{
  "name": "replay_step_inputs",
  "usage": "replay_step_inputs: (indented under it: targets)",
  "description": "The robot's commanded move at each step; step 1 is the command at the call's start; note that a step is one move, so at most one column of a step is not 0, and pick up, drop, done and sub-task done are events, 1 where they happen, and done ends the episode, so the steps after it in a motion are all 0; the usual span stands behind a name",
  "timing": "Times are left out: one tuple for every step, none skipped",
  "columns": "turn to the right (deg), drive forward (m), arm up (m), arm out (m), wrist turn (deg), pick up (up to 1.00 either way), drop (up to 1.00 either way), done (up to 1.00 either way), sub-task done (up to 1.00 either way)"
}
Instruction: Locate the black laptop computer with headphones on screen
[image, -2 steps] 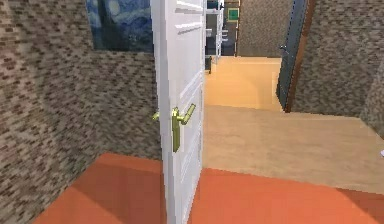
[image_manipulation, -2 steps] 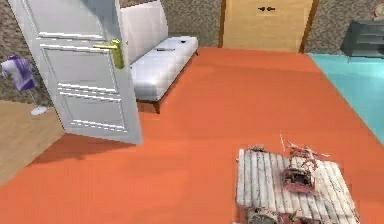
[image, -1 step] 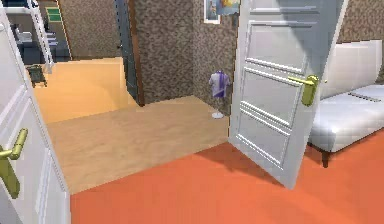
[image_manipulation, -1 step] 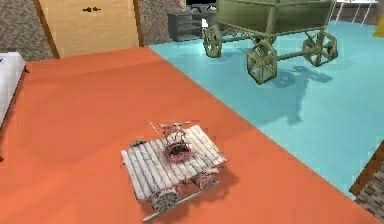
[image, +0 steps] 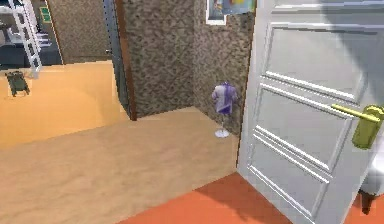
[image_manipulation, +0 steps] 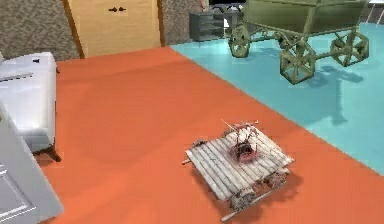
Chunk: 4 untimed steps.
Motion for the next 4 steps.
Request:
replay_step_inputs:
  targets:
    - [-15.0, 0.0, 0.0, 0.0, 0.0, 0.0, 0.0, 0.0, 0.0]
    - [0.0, 1.0, 0.0, 0.0, 0.0, 0.0, 0.0, 0.0, 0.0]
    - [-3.0, 0.0, 0.0, 0.0, 0.0, 0.0, 0.0, 0.0, 0.0]
    - [0.0, 0.5, 0.0, 0.0, 0.0, 0.0, 0.0, 0.0, 0.0]
